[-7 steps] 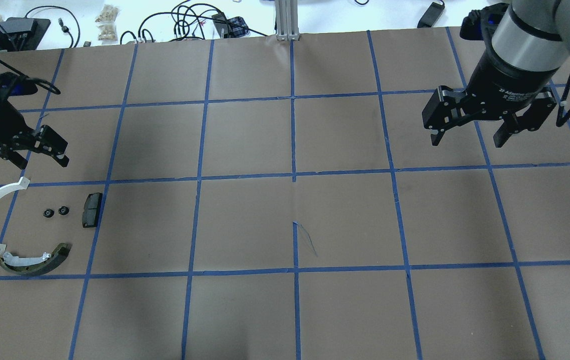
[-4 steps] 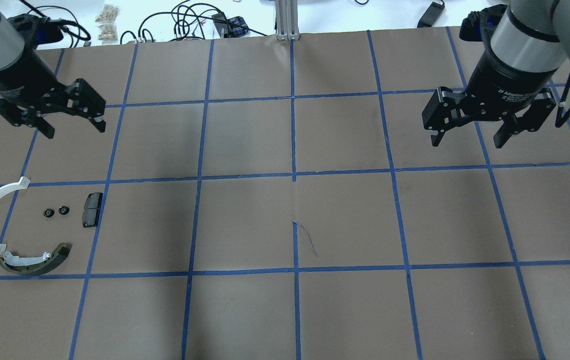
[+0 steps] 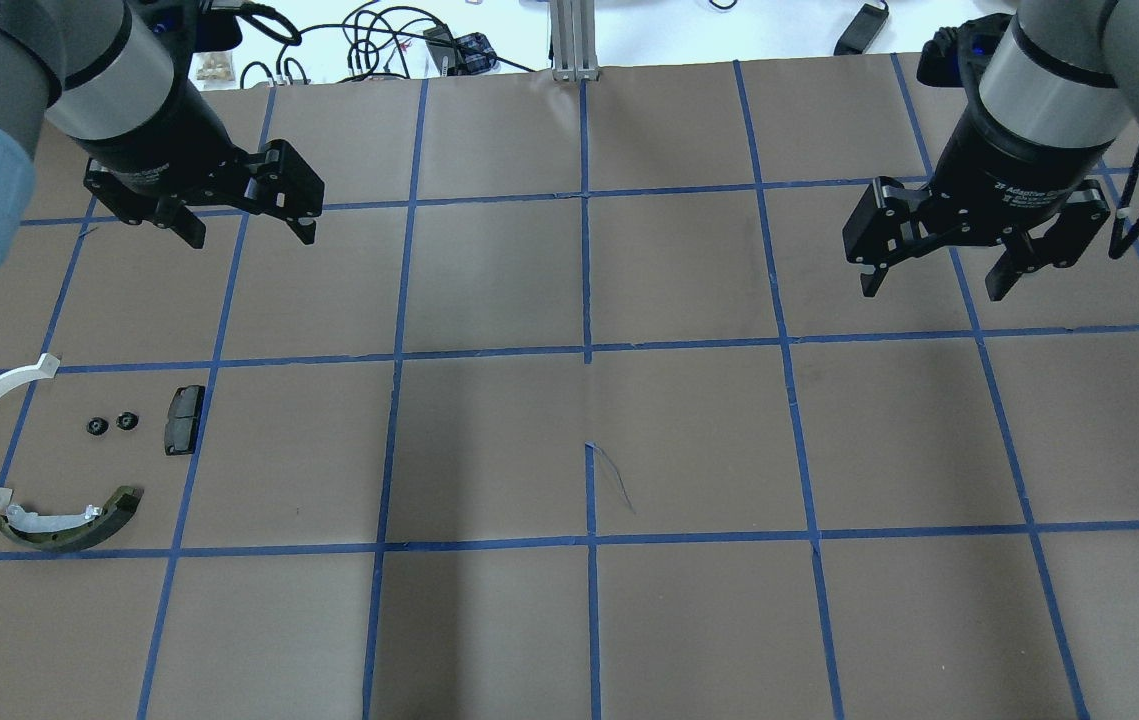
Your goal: Place bearing gear from tray to pile
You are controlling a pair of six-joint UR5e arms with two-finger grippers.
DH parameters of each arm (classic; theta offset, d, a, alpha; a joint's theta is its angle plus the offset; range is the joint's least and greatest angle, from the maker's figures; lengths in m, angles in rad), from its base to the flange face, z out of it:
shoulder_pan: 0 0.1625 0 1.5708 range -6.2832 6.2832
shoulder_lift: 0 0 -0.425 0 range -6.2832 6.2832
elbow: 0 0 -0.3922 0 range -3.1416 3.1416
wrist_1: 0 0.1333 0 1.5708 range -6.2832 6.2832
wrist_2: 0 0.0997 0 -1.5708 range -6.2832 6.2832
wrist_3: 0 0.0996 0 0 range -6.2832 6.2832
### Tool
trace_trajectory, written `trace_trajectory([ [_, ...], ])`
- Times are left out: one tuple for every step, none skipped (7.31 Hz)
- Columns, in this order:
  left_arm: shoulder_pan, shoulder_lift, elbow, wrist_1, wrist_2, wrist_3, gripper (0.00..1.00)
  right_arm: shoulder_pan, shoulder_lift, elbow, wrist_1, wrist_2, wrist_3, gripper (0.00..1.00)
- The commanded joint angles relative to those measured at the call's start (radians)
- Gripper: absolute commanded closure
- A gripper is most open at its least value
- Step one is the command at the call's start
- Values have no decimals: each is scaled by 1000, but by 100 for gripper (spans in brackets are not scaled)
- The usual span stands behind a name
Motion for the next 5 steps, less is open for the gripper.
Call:
trace_trajectory([
  [-4, -1, -2, 10, -1, -2, 0, 0, 0, -2, 18, -2, -10, 0],
  [-3, -1, -2, 12, -1, -2, 0, -2, 0, -2, 18, 8, -10, 0],
  [-3, 0, -2, 12, -5, 1, 0, 0, 0, -2, 22, 8, -2, 0],
  [-3, 1, -2, 12, -3, 4, 0, 0, -3, -8, 35, 8, 0, 0],
  [-1, 1, -2, 12, -5, 5, 0, 0, -6, -6, 35, 6, 1, 0],
])
